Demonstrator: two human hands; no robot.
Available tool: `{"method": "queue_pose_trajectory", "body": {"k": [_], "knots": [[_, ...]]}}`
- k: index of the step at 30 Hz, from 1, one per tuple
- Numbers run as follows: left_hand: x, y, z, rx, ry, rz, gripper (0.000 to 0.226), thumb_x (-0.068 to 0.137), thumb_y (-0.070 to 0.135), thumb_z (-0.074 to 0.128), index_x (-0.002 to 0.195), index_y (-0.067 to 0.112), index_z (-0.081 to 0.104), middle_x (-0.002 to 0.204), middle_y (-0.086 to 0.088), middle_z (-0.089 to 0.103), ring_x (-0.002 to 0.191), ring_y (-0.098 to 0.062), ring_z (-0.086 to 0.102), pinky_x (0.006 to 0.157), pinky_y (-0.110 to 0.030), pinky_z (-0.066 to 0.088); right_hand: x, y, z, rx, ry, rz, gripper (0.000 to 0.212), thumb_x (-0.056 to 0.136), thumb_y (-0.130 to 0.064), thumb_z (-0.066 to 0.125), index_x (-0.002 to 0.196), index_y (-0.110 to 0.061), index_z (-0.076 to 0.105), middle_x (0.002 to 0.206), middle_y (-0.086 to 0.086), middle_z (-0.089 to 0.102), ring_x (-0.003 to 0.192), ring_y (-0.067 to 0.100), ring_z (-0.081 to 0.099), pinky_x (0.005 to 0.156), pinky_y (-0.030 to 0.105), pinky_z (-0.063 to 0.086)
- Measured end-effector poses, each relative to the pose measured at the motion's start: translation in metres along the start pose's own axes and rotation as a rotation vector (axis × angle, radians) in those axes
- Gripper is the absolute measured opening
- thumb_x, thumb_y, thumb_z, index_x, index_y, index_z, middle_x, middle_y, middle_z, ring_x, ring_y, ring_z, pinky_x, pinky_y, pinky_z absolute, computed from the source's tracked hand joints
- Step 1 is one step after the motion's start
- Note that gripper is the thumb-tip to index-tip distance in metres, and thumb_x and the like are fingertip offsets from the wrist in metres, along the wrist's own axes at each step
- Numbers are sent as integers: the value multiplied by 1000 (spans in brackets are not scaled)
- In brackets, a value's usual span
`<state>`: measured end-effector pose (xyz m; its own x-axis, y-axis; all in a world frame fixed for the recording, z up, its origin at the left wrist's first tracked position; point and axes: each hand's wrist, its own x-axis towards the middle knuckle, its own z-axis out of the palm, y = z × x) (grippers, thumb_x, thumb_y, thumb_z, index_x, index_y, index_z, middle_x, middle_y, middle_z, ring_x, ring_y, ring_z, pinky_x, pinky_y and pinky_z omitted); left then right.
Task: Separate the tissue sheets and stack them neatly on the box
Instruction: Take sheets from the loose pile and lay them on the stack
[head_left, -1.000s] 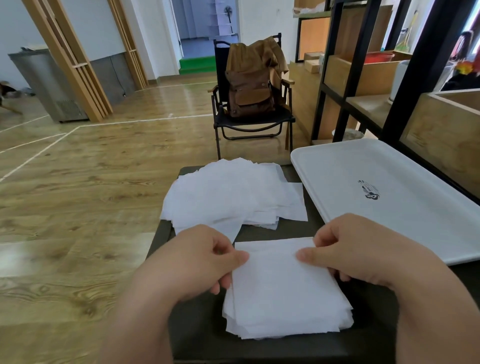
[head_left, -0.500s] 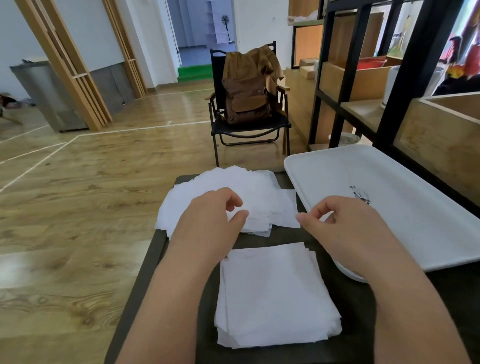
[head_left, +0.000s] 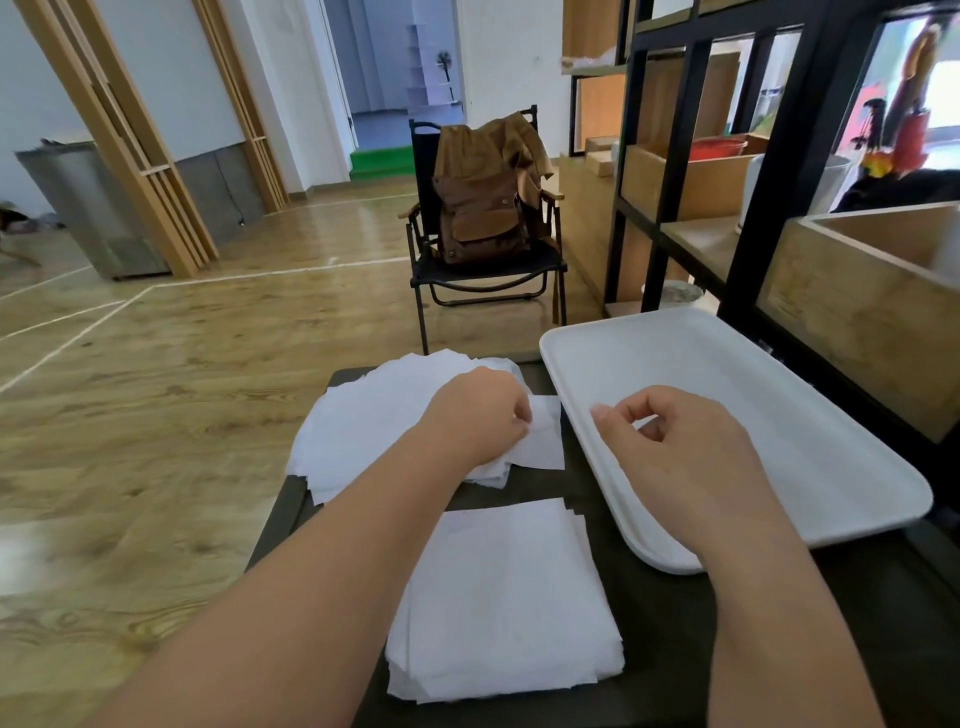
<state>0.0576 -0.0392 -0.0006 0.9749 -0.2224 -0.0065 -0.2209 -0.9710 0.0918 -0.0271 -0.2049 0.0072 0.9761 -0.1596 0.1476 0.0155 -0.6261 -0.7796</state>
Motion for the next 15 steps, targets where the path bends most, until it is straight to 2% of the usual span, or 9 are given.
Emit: {"method": "queue_pose_trajectory", "body": {"k": [5, 7, 10, 15], "knots": [[-4, -3, 4, -119, 88, -51, 22, 96, 25, 55, 107, 25, 74, 106, 4, 72, 97, -12, 61, 84, -23, 44, 1, 2, 2, 14, -34, -3, 22, 92, -49, 56, 76, -34, 53, 76, -15, 60, 72, 4, 56, 56, 14, 31], [-6, -6, 5, -184, 126, -78, 15, 93, 28, 60, 98, 26, 74, 96, 5, 71, 88, -10, 59, 77, -21, 42, 1, 2, 3, 14, -39, -4, 22, 92, -49, 57, 76, -34, 54, 78, -14, 62, 73, 4, 57, 57, 14, 31], [-12, -10, 2, -228, 196, -99, 9, 92, 32, 59, 86, 28, 64, 80, 10, 61, 77, -9, 55, 61, -18, 36, 1, 2, 2, 22, -48, -11, 20, 92, -48, 57, 77, -34, 54, 79, -13, 64, 76, 5, 59, 59, 14, 33], [-38, -19, -9, -494, 371, -167, 10, 90, 30, 57, 82, 29, 63, 75, 13, 61, 64, -3, 54, 52, -13, 35, 0, 1, 4, 60, -47, -24, 20, 91, -47, 58, 76, -33, 57, 76, -11, 66, 75, 7, 62, 60, 18, 38]]}}
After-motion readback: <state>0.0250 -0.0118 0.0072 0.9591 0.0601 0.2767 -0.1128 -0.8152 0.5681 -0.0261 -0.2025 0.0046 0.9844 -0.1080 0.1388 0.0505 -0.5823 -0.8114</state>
